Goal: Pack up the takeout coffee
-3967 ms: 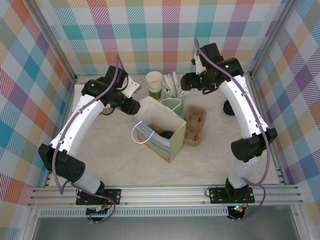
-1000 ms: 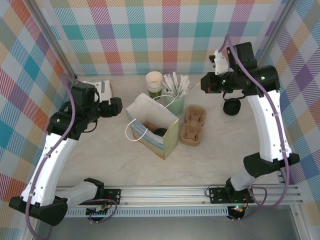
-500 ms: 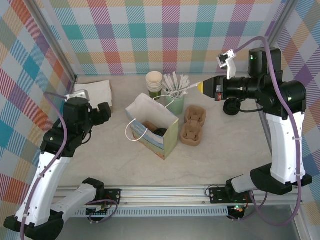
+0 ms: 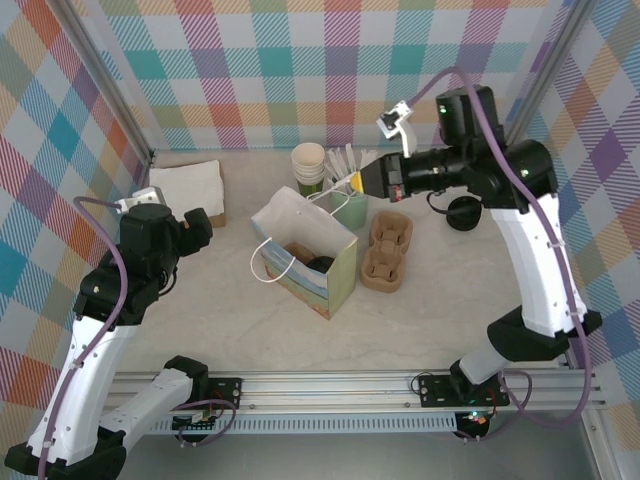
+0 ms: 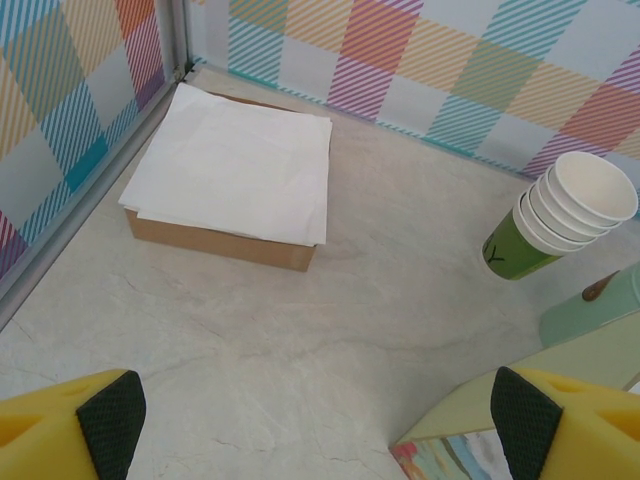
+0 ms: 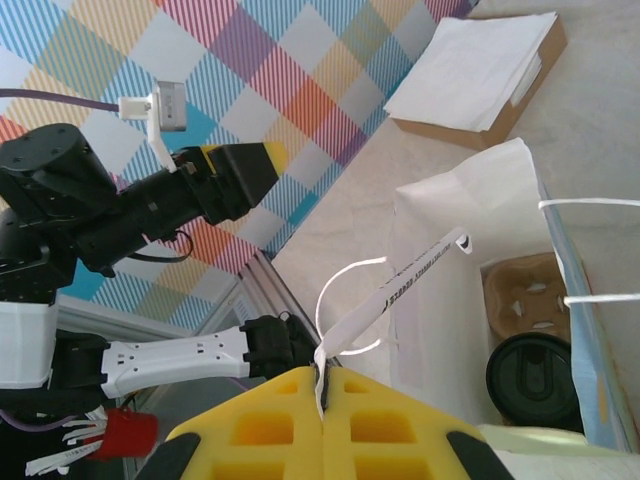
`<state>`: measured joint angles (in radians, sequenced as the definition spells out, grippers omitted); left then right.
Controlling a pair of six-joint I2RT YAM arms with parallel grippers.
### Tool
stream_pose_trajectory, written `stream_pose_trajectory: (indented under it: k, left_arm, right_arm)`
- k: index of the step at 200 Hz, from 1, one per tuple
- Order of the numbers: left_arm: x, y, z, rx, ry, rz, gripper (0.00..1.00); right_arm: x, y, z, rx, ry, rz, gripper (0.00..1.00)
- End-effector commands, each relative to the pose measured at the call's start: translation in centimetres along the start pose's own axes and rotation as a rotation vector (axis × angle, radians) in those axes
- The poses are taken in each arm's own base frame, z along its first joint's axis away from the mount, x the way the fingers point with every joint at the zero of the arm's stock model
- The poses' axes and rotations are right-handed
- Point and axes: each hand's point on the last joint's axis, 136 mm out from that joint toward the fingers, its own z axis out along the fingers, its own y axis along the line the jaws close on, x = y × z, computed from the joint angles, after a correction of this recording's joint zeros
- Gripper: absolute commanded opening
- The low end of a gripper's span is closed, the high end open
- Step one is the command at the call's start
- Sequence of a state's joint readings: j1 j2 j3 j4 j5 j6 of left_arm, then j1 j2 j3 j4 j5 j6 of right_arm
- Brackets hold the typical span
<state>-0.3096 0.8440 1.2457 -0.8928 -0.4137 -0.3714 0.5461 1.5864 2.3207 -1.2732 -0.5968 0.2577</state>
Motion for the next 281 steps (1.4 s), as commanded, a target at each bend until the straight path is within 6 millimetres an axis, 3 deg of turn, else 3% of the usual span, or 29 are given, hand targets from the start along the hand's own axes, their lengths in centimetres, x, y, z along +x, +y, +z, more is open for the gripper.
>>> stream_pose_trajectory:
  k: [1, 103, 151, 211, 281]
  left_arm:
    - [0.5, 1.1, 0.0, -0.043, 0.006, -0.002, 0.92]
    - [0.9, 1.5, 0.0, -0.052, 0.004, 0.011, 0.92]
    - [1.0, 1.7, 0.1, -0.063, 0.006, 0.017, 0.92]
    - [1.2, 1.8, 0.2, -0.068, 0.006, 0.020, 0.93]
    - [1.4, 1.7, 0.4, -0.065, 0.012, 0.020, 0.93]
  right_arm:
    - [-0.2, 0.0, 1.4, 0.015, 0.021, -0.035, 0.01]
    - [2.7, -4.5, 12.8, 0.111, 0.285, -0.034, 0.03]
    - [4.8, -6.1, 16.9, 0.131, 0.388, -0.032, 0.03]
    - [6.3, -8.1, 19.4, 0.173, 0.452, -0.021, 0.04]
    - [7.1, -9.0, 20.5, 0.183, 0.484, -0.012, 0.08]
